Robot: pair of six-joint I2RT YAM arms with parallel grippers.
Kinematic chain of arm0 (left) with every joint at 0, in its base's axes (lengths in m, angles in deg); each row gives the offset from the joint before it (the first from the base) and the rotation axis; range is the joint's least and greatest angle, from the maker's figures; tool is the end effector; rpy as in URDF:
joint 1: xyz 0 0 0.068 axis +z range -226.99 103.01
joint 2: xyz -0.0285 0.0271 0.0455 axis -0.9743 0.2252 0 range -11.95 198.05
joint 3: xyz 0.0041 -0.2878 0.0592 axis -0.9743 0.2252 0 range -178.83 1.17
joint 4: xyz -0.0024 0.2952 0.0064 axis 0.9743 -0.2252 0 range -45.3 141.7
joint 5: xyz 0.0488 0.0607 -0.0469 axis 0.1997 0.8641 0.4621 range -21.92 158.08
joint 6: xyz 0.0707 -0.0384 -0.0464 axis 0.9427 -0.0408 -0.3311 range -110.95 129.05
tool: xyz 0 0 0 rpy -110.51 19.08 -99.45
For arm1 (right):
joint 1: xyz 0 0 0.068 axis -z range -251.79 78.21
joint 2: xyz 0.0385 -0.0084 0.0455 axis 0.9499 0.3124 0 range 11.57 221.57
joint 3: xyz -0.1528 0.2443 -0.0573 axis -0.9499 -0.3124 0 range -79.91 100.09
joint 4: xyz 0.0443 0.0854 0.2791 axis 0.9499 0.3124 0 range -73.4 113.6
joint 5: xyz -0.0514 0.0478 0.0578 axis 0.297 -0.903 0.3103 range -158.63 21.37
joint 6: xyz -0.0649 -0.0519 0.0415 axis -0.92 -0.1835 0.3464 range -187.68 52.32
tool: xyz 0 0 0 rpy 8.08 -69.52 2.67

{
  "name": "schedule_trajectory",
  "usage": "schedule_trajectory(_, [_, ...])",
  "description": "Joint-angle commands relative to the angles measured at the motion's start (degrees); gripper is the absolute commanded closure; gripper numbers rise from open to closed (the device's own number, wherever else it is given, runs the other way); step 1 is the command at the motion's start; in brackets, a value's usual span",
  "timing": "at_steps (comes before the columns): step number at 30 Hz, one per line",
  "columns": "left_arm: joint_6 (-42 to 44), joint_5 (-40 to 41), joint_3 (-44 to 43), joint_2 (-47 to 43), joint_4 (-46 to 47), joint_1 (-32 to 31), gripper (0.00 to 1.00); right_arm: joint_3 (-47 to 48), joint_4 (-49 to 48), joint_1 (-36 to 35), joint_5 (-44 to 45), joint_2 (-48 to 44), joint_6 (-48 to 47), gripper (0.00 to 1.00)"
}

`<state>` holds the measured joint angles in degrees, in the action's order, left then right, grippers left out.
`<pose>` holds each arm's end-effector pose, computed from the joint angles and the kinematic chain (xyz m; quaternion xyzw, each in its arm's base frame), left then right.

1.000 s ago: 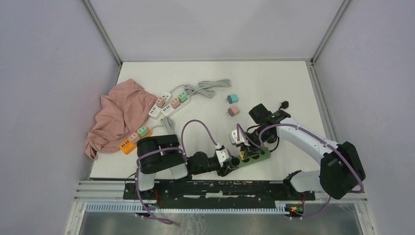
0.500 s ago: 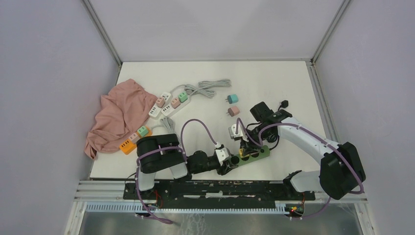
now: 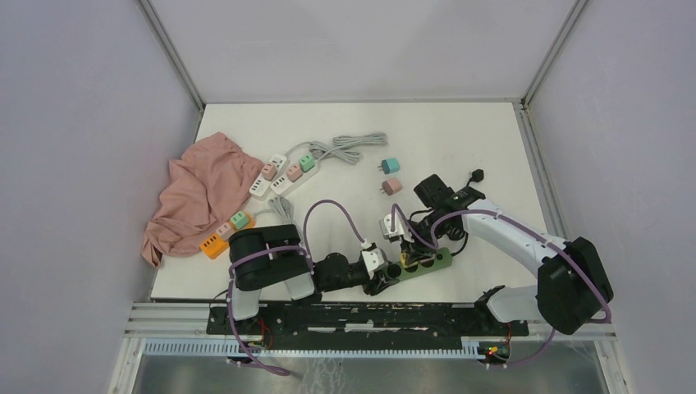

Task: Pull the plug off the socket
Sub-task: Remove the plug from the socket.

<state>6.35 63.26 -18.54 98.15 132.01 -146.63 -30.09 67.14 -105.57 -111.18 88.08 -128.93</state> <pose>0.1086 -0.3129 0.0730 0.4449 0.6239 -0.4047 0.4990 0.1857 0.1922 0.1865 -0.7101 0.5958 0.3256 0.1863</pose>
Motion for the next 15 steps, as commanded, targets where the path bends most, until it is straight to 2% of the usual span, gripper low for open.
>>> schedule_trajectory(1, [-1.44,2.27,-1.33,2.12,-9.59,0.75,0.97,1.63,-12.29,-2.45,-11.79,0.04,14.55,1.00])
schedule_trajectory(8, [-1.00,3.15,-0.87,1.43,-10.45,0.81,0.97,2.74,-5.74,5.50,-14.21,-2.07,9.27,1.00])
schedule_trajectory(15, [-0.94,3.31,-1.30,1.40,-10.57,0.83,0.97,4.45,3.73,7.94,-21.27,-3.21,-0.03,1.00])
